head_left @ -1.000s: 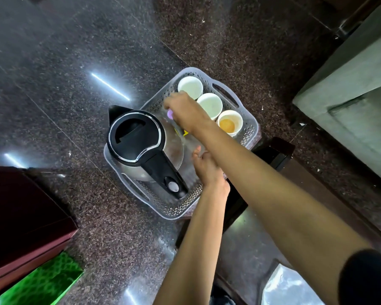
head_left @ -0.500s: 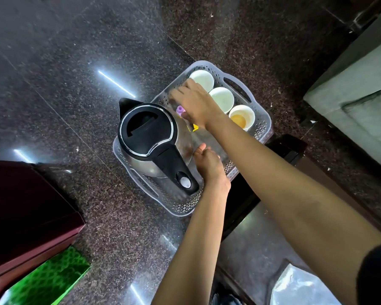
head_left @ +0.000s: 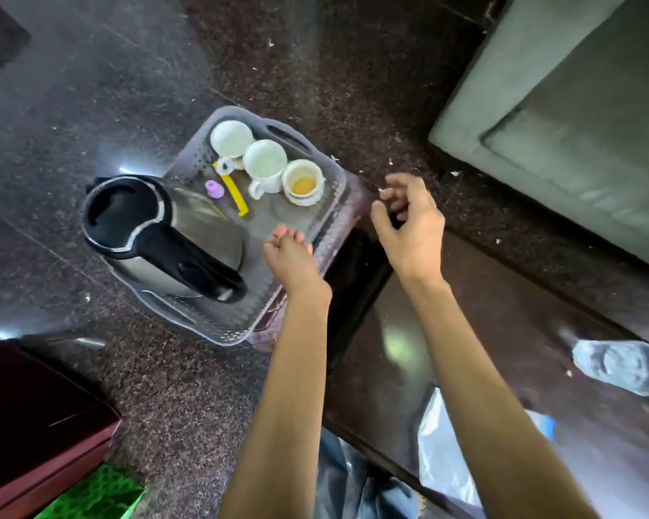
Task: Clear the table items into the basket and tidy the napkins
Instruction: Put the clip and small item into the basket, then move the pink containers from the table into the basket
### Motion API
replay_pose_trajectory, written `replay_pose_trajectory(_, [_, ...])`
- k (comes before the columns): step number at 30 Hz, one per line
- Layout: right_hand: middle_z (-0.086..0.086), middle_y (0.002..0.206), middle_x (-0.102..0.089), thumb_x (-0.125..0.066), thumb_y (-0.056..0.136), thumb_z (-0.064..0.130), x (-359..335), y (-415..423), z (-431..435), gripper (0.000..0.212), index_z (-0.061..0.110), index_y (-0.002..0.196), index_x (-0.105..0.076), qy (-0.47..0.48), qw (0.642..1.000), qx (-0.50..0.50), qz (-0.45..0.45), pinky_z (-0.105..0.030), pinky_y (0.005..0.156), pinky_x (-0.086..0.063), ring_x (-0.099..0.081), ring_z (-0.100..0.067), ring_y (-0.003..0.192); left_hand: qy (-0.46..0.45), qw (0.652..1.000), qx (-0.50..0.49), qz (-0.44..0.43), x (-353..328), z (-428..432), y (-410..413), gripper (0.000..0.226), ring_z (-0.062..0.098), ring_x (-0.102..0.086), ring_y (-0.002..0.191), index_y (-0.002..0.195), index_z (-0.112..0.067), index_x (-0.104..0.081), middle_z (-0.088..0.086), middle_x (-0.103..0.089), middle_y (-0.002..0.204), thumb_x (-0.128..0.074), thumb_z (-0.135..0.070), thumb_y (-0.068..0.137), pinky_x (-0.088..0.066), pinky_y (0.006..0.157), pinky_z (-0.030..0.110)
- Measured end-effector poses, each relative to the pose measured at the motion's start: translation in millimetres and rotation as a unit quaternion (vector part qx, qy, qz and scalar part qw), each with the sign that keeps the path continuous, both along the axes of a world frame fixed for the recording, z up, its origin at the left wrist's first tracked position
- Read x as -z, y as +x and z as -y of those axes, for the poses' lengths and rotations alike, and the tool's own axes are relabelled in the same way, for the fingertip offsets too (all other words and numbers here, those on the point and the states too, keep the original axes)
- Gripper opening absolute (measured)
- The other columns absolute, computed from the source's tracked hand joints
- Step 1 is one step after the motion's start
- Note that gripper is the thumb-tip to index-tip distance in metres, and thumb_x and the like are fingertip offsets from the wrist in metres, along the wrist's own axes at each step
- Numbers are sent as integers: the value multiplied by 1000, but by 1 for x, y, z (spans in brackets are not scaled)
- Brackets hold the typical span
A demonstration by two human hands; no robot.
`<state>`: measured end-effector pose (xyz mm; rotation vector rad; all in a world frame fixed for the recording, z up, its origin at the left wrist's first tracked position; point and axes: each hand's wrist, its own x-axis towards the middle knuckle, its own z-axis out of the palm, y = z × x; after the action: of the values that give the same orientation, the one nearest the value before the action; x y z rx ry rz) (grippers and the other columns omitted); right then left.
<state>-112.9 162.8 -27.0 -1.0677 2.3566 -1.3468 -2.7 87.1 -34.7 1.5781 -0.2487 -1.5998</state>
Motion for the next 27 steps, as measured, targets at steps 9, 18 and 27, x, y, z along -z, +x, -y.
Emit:
replay_pose_trajectory(9, [-2,95,-66,-60,87,10,27,2,-224,24,19,109,-58,58,975,186,105,-28,80,-53,-63,-14,84,-26,976,214,33,-12,-167,-59,18,8,-59,84,108,-13,-53,0,-60,94,-37,-11,100,-46,82,20])
replay_pose_trajectory(18, [-13,104,-63,-61,83,4,54,-9,-439,28,6,111,-58,193,928,316,37,-46,87,-47,-55,-35,98,-24,867,481,127,33,-375,-71,12,11,-61,82,94,-20,-57,-2,-63,90,-51,-10,93,-46,80,26])
replay_pose_trajectory(27, [-21,132,-43,-78,65,43,99,25,-576,79,11,131,-47,421,830,355,83,-49,94,-38,-43,-44,113,-43,672,712,199,70,-510,-47,14,19,-62,89,103,-11,-59,6,-67,99,-55,-13,90,-45,80,24])
